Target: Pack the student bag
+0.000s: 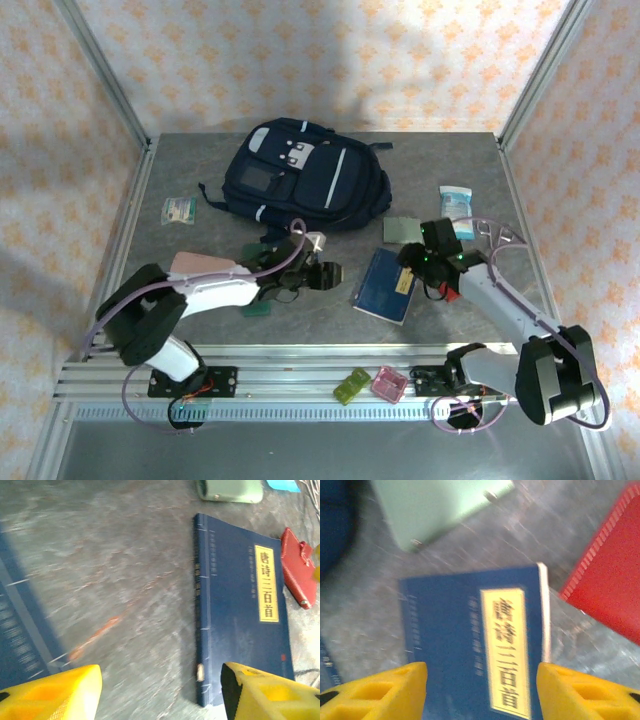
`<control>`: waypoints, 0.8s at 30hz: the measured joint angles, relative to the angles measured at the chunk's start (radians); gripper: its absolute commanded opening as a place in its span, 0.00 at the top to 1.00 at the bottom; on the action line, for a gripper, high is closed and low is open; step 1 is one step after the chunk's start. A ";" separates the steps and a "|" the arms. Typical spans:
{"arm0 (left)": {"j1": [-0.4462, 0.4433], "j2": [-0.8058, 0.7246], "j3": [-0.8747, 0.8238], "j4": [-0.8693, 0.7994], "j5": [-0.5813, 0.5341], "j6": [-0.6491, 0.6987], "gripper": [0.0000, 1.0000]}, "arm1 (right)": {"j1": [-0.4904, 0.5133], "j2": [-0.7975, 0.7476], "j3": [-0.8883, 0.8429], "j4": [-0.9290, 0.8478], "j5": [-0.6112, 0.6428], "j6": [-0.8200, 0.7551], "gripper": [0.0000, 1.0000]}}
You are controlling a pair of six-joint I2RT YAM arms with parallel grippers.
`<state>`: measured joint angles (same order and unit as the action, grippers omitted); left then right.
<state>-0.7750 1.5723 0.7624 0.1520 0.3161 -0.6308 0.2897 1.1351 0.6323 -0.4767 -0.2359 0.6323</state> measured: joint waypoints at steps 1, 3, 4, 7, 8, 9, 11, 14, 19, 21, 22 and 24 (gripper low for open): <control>-0.010 0.027 0.026 0.005 0.006 -0.001 0.36 | 0.000 -0.003 -0.024 0.000 0.000 0.008 0.44; -0.027 0.075 0.072 0.012 0.018 -0.002 0.36 | 0.000 -0.002 -0.060 -0.001 0.000 0.021 0.46; -0.035 0.098 0.093 0.015 0.021 -0.002 0.36 | 0.000 -0.002 -0.074 -0.001 0.000 0.025 0.47; -0.054 0.167 0.150 0.016 0.037 -0.002 0.36 | 0.000 0.010 -0.097 0.007 0.001 0.035 0.53; -0.057 0.187 0.164 0.016 0.042 -0.006 0.36 | 0.000 0.018 -0.100 0.011 0.001 0.039 0.60; -0.061 0.208 0.177 0.016 0.046 -0.009 0.36 | 0.000 0.026 -0.104 0.021 0.001 0.040 0.69; -0.063 0.242 0.198 0.015 0.049 -0.017 0.36 | 0.000 0.045 -0.113 0.042 -0.001 0.044 0.83; -0.068 0.292 0.240 -0.004 0.051 -0.024 0.36 | 0.002 0.073 -0.125 0.085 -0.006 0.054 0.94; -0.078 0.355 0.314 -0.050 0.050 -0.024 0.36 | 0.002 0.079 -0.141 0.154 -0.015 0.069 1.00; -0.081 0.362 0.330 -0.065 0.051 -0.024 0.37 | 0.002 0.079 -0.149 0.177 -0.018 0.071 1.00; -0.083 0.365 0.333 -0.066 0.050 -0.024 0.38 | 0.002 0.079 -0.152 0.184 -0.018 0.074 1.00; -0.082 0.366 0.335 -0.068 0.051 -0.025 0.41 | 0.002 0.079 -0.161 0.203 -0.019 0.074 1.00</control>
<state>-0.8570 1.9385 1.0973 0.0845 0.3668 -0.6559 0.2916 1.2137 0.4717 -0.2733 -0.2550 0.7063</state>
